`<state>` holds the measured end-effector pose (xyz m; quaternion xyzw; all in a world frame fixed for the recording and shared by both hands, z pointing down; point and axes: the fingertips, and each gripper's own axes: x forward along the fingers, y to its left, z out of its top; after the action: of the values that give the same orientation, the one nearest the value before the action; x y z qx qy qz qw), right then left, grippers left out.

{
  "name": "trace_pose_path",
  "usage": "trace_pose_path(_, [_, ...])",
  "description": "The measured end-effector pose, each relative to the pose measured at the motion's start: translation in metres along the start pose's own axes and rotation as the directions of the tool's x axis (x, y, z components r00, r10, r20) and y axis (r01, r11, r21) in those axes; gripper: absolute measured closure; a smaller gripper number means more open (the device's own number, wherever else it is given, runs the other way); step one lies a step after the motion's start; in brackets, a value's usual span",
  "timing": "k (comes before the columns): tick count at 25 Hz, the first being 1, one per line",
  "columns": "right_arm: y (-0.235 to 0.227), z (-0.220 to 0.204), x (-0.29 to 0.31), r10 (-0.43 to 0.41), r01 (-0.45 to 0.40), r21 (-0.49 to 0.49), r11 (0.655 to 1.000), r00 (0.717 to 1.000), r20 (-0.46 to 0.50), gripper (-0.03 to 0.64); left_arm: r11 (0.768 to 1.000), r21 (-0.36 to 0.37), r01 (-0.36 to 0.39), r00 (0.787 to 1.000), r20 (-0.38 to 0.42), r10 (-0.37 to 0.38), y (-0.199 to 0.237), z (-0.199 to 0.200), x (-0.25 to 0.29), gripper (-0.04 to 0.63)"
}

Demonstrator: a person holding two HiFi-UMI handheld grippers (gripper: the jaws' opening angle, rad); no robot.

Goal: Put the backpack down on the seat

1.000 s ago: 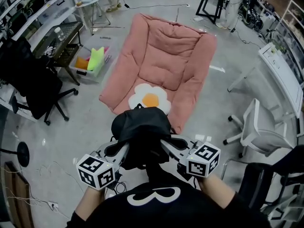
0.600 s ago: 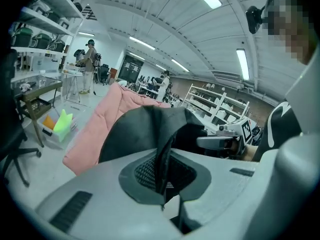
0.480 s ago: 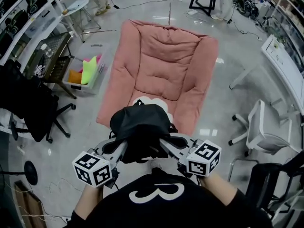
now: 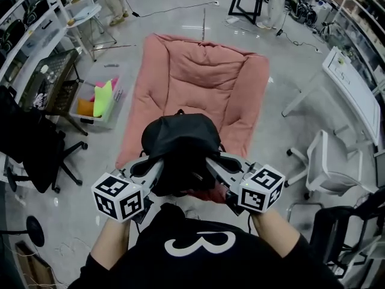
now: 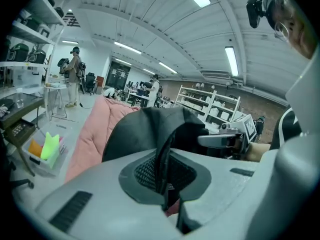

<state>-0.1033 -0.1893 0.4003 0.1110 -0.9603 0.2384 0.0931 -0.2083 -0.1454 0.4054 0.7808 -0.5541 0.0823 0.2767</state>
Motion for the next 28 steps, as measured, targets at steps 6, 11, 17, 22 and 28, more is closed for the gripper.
trace_pose_path(6, [-0.031,0.024,0.018,-0.081,0.081,0.013,0.997,0.996,0.036,0.592,0.999,0.005,0.049,0.999,-0.014,-0.049,0.022,0.027,0.03,0.583])
trace_pose_path(11, [-0.064,0.038,0.032,-0.164,0.159,0.067,0.985,0.984,0.064,0.592,0.993,0.023,0.114,0.992,-0.062,-0.112,0.044,0.048,0.065,0.583])
trace_pose_path(17, [-0.107,0.05,0.059,-0.258,0.249,0.113,0.962,0.964,0.071,0.592,0.985,0.032,0.169,0.98,-0.115,-0.165,0.078,0.068,0.109,0.583])
trace_pose_path(22, [-0.141,0.059,0.086,-0.316,0.304,0.136,0.943,0.946,0.075,0.592,0.977,0.053,0.205,0.971,-0.136,-0.197,0.111,0.084,0.143,0.583])
trace_pose_path(28, [-0.184,0.062,0.108,-0.385,0.367,0.175,0.914,0.92,0.078,0.592,0.97,0.067,0.234,0.961,-0.164,-0.221,0.14,0.093,0.186,0.583])
